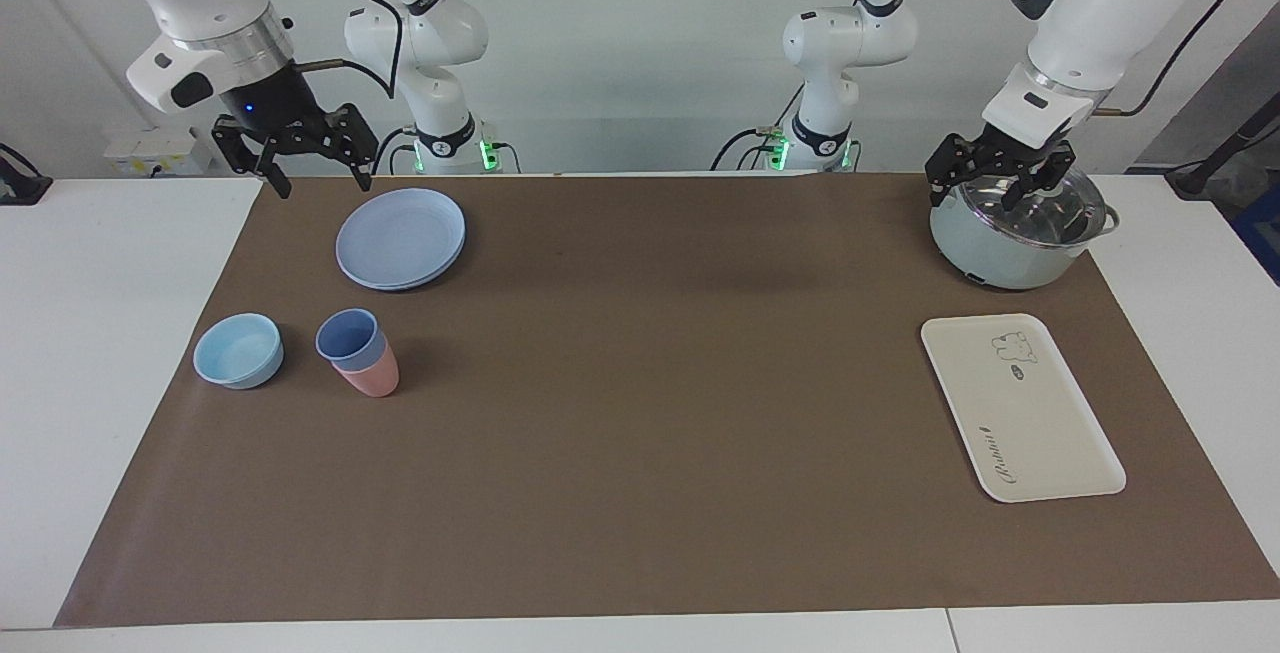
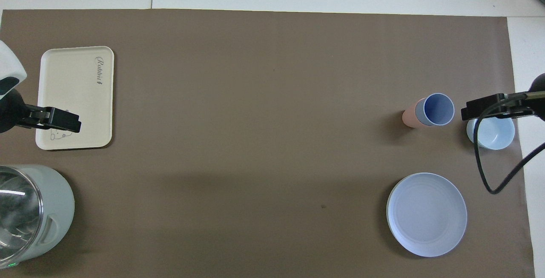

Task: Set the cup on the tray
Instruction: 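Move the right gripper over the pink-and-blue cup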

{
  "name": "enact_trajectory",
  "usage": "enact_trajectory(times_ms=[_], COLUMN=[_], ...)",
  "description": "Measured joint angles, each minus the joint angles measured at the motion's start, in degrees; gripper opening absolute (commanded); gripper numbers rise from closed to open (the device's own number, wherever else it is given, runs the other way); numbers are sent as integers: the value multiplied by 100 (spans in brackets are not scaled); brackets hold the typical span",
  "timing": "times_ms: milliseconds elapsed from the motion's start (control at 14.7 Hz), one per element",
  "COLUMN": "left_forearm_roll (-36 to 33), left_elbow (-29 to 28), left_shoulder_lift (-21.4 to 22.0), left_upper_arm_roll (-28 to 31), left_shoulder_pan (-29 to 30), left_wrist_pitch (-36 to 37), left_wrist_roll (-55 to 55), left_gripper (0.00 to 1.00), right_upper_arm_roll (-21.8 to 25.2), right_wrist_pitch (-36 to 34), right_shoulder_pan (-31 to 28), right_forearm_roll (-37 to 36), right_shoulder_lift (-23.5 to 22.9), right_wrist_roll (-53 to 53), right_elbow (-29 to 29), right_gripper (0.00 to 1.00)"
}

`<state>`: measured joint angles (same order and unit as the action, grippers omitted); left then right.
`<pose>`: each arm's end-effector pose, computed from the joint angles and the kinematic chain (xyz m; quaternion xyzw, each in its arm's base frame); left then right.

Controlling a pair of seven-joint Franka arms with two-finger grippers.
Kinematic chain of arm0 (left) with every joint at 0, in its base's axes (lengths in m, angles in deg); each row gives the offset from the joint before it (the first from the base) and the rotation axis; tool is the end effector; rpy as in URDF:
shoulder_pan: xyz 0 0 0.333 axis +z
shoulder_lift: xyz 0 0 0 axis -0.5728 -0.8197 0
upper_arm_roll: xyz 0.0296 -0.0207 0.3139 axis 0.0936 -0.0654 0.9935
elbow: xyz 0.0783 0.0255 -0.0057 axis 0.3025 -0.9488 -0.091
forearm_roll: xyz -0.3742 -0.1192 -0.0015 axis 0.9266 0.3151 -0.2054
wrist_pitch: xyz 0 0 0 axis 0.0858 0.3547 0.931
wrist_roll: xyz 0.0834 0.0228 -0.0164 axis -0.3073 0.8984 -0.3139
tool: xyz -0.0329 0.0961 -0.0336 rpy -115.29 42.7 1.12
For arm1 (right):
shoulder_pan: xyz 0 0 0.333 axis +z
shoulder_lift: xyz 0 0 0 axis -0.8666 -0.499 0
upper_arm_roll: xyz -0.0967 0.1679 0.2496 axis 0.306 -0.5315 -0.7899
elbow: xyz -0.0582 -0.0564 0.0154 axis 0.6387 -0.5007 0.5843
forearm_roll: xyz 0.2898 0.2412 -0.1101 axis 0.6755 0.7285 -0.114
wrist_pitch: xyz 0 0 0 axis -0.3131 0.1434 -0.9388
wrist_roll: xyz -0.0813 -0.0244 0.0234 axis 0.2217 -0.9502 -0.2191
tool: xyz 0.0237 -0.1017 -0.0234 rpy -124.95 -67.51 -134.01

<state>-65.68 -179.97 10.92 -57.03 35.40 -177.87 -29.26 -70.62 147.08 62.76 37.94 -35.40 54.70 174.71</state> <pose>0.5294 -0.0382 0.6028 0.9969 -0.0760 -0.0180 0.0064 0.5384 0.0148 0.6459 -0.9995 -0.0162 -0.0066 0.0273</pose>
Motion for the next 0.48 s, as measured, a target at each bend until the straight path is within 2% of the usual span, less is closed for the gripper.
enact_trajectory(times_ms=[477], left_forearm_roll=[0], left_elbow=[0], left_shoulder_lift=[0], left_upper_arm_roll=[0], left_shoulder_pan=[0], left_wrist_pitch=[0], left_wrist_roll=[0], left_gripper=[100], right_upper_arm_roll=[72], right_wrist_pitch=[-1], right_shoulder_pan=[-36], right_forearm_roll=[0], right_shoulder_lift=[0], right_wrist_roll=[-1], right_elbow=[0], right_gripper=[100])
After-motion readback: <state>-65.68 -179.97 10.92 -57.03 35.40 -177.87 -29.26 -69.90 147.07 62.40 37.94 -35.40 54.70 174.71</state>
